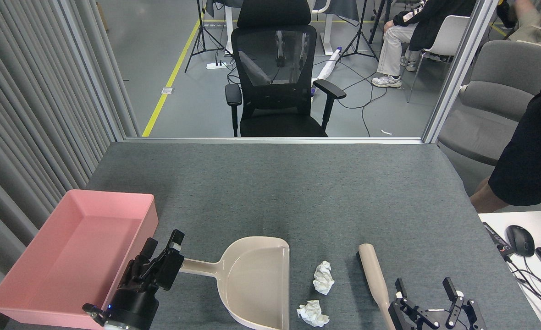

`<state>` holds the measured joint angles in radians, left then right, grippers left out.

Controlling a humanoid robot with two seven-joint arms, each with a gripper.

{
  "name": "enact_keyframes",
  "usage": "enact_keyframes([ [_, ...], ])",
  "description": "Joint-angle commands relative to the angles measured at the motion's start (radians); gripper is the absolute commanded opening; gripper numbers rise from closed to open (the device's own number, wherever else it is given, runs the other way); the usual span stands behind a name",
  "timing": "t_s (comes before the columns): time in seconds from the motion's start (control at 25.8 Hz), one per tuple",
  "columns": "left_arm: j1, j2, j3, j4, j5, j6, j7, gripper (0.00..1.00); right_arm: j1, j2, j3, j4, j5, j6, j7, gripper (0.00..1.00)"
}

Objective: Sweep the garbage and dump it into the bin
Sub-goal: 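Move the left gripper to the beige dustpan handle and grasp it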

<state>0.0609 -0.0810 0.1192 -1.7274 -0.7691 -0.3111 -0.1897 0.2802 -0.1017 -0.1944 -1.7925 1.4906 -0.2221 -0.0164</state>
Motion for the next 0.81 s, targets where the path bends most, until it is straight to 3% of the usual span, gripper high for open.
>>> enact_keyframes([
  [0.0, -0.007, -0.003, -0.004, 0.000, 0.157, 0.003, -0.014, 0.99, 0.039, 0.039, 0.004, -0.001, 0.000, -0.013, 0.000, 0.98],
  [0.08, 0.000, 0.003, -0.004, 0.000, 0.237, 0.003, -0.039, 0.99, 0.059, 0.045, 0.004, -0.001, 0.000, -0.014, -0.004, 0.98],
  [0.23, 0.005, 0.006, -0.003, 0.002, 0.249, 0.003, -0.149, 0.99, 0.071, 0.037, -0.002, -0.001, 0.002, -0.013, -0.013, 0.98],
  [0.77, 0.020, 0.001, -0.006, 0.005, 0.289, 0.055, -0.151, 0.99, 0.134, 0.019, 0.038, 0.007, 0.008, -0.011, -0.017, 0.98],
])
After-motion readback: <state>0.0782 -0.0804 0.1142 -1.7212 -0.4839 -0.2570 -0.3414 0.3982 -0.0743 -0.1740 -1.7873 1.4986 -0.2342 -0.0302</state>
